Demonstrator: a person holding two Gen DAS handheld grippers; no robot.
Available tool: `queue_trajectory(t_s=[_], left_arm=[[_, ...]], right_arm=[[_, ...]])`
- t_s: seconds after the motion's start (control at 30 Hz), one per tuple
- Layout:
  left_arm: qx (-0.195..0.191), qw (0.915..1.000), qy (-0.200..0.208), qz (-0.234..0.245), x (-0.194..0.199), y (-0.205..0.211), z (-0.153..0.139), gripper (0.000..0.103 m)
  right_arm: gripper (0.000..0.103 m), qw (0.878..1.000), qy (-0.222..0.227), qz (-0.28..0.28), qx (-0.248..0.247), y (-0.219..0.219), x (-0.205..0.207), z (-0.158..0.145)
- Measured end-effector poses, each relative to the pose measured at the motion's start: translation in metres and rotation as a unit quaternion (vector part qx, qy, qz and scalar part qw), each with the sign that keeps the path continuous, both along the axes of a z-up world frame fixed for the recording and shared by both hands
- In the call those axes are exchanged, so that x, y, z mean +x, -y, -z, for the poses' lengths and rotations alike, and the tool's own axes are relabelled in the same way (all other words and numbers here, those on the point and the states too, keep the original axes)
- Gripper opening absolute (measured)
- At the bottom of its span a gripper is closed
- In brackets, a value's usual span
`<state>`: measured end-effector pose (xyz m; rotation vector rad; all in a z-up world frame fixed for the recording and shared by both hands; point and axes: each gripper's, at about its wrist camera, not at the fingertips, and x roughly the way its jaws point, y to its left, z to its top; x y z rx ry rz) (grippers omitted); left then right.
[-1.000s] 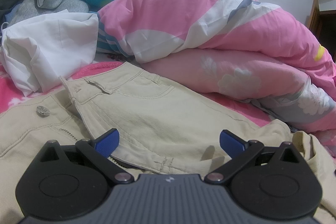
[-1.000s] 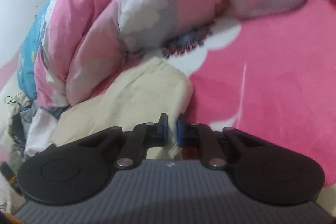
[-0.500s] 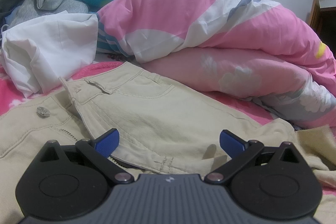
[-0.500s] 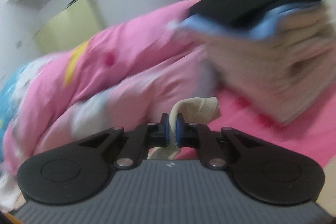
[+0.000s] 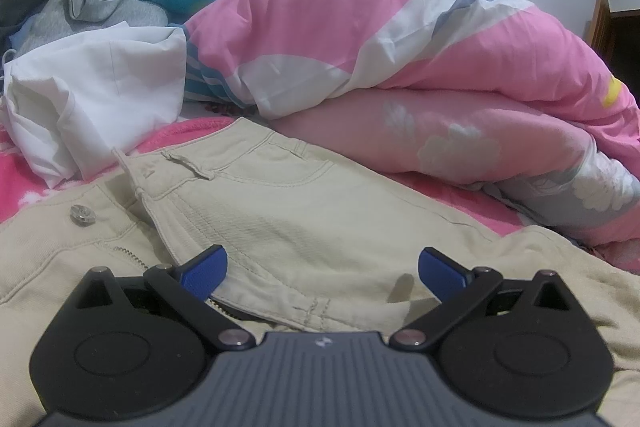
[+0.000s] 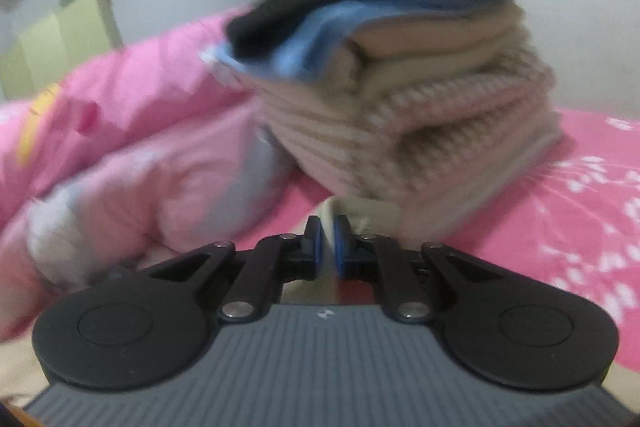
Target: Fold clothes
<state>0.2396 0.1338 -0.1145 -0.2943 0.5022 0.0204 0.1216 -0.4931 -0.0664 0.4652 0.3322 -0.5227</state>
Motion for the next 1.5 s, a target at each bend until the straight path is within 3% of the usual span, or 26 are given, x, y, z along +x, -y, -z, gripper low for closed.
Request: queue_trajectory(t_s=[0.1, 0.23, 0.33, 0.4, 0.47, 0.5, 0.57, 0.63, 0.73, 0.8, 0.87, 1.03, 1.13, 1.17, 1.23, 1.27, 1.37, 1.47, 1.5], left_arm=[[-0.008, 1.0000, 0.003, -0.001, -0.002, -0.002, -0.002, 0.102], [-0.026, 0.9995, 0.015, -0.010, -0.009, -0.008, -0.009, 0.102], [-0.044, 0.9979, 0.037, -0.028, -0.020, -0.018, -0.019, 0.102], [-0.050, 0.9970, 0.042, -0.040, -0.021, -0.022, -0.027, 0.102], [-0.051, 0.9968, 0.038, -0.048, -0.015, -0.023, -0.030, 0.102], [-0.051, 0.9968, 0.036, -0.051, -0.011, -0.024, -0.031, 0.102], [-0.050, 0.9965, 0.031, -0.059, -0.006, -0.025, -0.026, 0.102], [-0.049, 0.9961, 0.026, -0.068, -0.002, -0.026, -0.019, 0.102], [-0.048, 0.9954, 0.019, -0.081, 0.005, -0.029, -0.007, 0.101], [-0.047, 0.9947, 0.014, -0.090, 0.009, -0.030, 0.000, 0.101], [-0.051, 0.9942, 0.018, -0.092, 0.008, -0.032, 0.003, 0.101], [-0.067, 0.9928, 0.036, -0.092, 0.004, -0.036, 0.007, 0.101], [-0.076, 0.9920, 0.042, -0.092, 0.002, -0.038, 0.007, 0.101], [-0.078, 0.9917, 0.044, -0.092, 0.002, -0.039, 0.007, 0.101], [-0.082, 0.9911, 0.047, -0.094, 0.000, -0.040, 0.007, 0.100], [-0.083, 0.9908, 0.049, -0.096, 0.000, -0.040, 0.007, 0.100], [-0.086, 0.9901, 0.051, -0.099, -0.002, -0.041, 0.008, 0.099], [-0.085, 0.9902, 0.050, -0.099, -0.001, -0.041, 0.008, 0.098], [-0.084, 0.9903, 0.049, -0.099, -0.001, -0.041, 0.008, 0.098]], right_arm=[[0.013, 0.999, -0.024, 0.032, 0.030, 0.013, -0.018, 0.002], [0.014, 0.998, -0.023, 0.051, -0.016, -0.003, -0.041, -0.027], [0.018, 0.997, -0.008, -0.023, -0.076, -0.041, -0.029, -0.063], [0.031, 0.986, -0.004, -0.116, -0.123, -0.080, 0.001, -0.082], [0.044, 0.956, -0.013, -0.244, -0.163, -0.132, 0.045, -0.091], [0.049, 0.936, -0.023, -0.306, -0.175, -0.161, 0.068, -0.088], [0.050, 0.884, -0.043, -0.421, -0.199, -0.218, 0.112, -0.081], [0.050, 0.836, -0.066, -0.497, -0.221, -0.276, 0.157, -0.063], [0.052, 0.781, -0.098, -0.572, -0.233, -0.346, 0.214, -0.036], [0.055, 0.755, -0.115, -0.602, -0.235, -0.383, 0.253, -0.018], [0.055, 0.739, -0.127, -0.621, -0.228, -0.418, 0.285, -0.003], [0.057, 0.719, -0.152, -0.655, -0.177, -0.473, 0.353, 0.026], [0.057, 0.705, -0.165, -0.671, -0.159, -0.484, 0.368, 0.038], [0.050, 0.702, -0.164, -0.676, -0.152, -0.485, 0.370, 0.039], [0.011, 0.693, -0.158, -0.686, -0.153, -0.489, 0.366, 0.038], [0.001, 0.692, -0.149, -0.684, -0.177, -0.494, 0.359, 0.035], [0.000, 0.690, -0.114, -0.671, -0.246, -0.510, 0.343, 0.028], [0.000, 0.698, -0.101, -0.650, -0.285, -0.525, 0.348, 0.038], [0.000, 0.694, -0.110, -0.647, -0.296, -0.530, 0.351, 0.048]])
